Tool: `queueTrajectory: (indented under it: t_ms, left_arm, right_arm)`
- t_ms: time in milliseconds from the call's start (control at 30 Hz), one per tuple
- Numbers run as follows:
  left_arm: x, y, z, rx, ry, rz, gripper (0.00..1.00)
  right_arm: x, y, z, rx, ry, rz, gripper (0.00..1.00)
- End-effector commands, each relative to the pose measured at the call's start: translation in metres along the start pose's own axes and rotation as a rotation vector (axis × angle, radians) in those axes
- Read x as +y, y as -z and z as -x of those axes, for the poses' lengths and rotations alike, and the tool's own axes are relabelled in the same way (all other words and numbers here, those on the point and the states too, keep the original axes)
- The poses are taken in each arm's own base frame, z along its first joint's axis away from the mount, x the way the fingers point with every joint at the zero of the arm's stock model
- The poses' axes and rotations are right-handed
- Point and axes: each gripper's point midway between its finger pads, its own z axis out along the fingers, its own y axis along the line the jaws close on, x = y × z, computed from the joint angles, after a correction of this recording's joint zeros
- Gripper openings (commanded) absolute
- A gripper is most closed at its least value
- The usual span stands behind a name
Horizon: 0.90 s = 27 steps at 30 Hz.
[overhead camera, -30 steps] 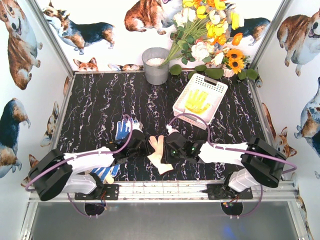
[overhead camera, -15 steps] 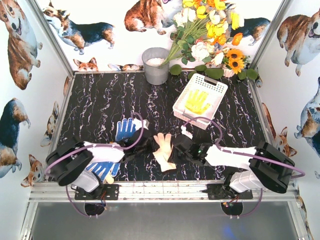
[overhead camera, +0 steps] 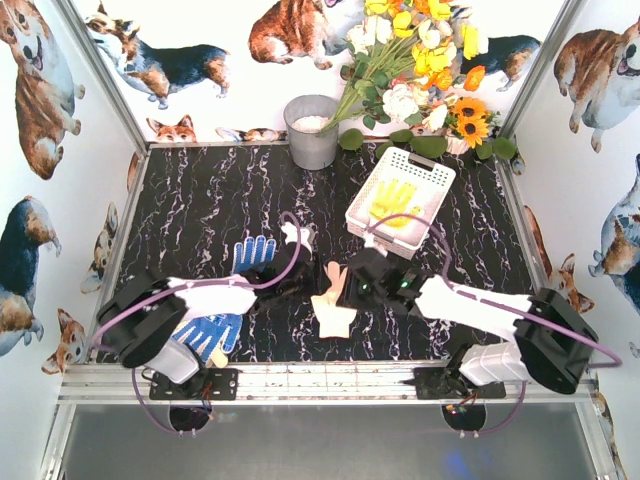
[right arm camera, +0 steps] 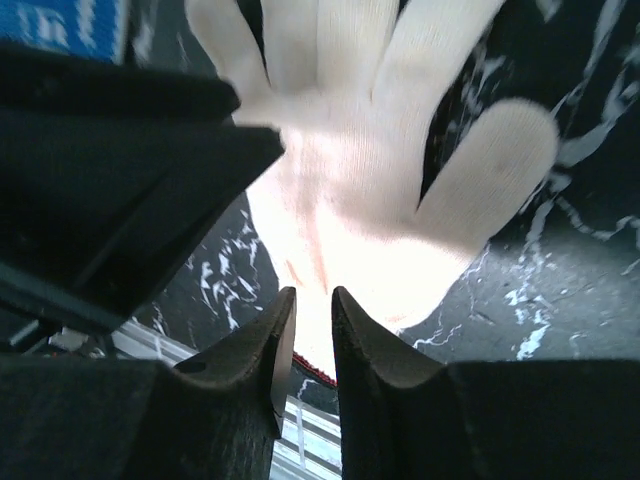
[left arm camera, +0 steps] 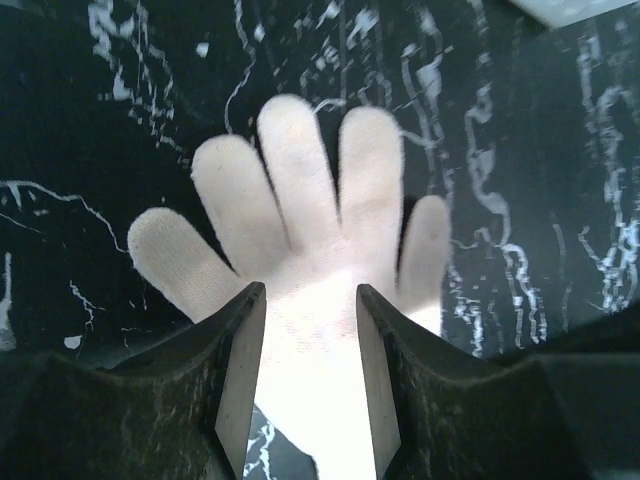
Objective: Put the gloves into the storage basket
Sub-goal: Place the glove at the center of the board.
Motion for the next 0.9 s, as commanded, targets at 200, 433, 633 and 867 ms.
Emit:
queueTrajectory:
  t_ms: [200, 433, 633, 867]
  left_arm:
    - [-0.014, 0.028, 0.017, 0.004, -0.048, -0.03, 0.3]
    - [-0.035, 0.038, -0.009, 0.069, 0.037, -0.137, 0.26]
    - [-0.043, 0.037, -0.03, 0.117, 0.067, -0.184, 0.25]
    - [-0.048, 0.026, -0.045, 0.148, 0.046, -0.202, 0.24]
  right_arm:
    - [0.019, 0.014, 0.069, -0.101, 0.019, 0.085, 0.12]
    - [0.012, -0.01, 0.077, -0.057, 0.016, 0.017, 0.09]
    - [0.003, -0.026, 0.081, -0.05, 0.036, -0.051, 0.07]
    - [-0.009, -0.037, 0.086, -0.053, 0.063, -0.13, 0.06]
